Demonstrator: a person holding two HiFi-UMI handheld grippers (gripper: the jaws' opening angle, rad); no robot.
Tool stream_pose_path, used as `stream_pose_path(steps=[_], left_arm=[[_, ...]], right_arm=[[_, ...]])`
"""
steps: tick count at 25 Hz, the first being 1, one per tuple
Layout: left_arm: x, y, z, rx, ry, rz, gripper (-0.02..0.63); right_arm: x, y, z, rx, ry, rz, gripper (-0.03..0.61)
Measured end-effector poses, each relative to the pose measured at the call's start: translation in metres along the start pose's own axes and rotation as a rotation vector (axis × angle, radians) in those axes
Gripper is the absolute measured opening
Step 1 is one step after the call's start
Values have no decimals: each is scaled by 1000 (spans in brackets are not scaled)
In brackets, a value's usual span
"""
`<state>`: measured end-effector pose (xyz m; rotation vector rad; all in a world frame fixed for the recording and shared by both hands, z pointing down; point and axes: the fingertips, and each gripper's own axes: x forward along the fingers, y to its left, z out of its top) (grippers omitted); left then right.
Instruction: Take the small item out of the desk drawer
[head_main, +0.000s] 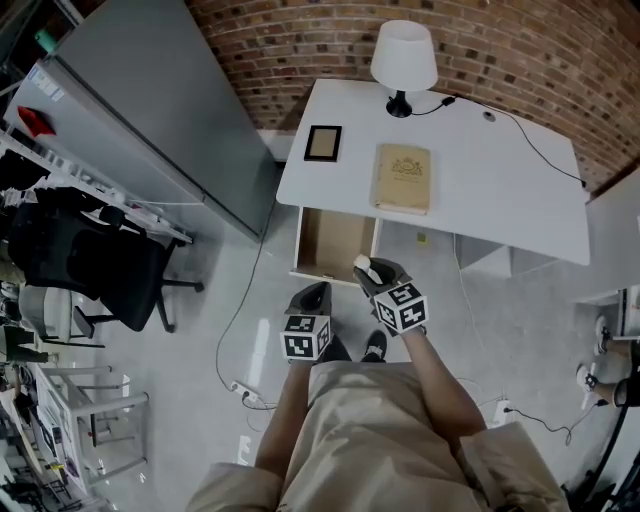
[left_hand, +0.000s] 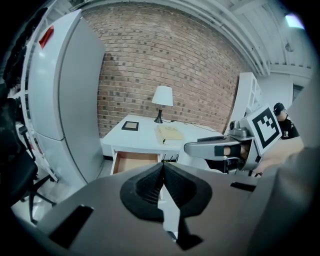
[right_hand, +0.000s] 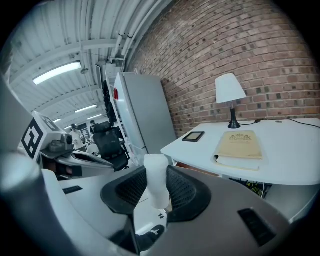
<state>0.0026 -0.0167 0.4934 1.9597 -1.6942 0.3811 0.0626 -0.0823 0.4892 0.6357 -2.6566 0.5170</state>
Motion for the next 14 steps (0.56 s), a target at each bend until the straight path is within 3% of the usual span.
stream_pose_path(steps=[14], left_arm=[[3,-9,2,8,-7,-11,17]], right_arm=[[-5,-6,0,-4,-11,-24,146]])
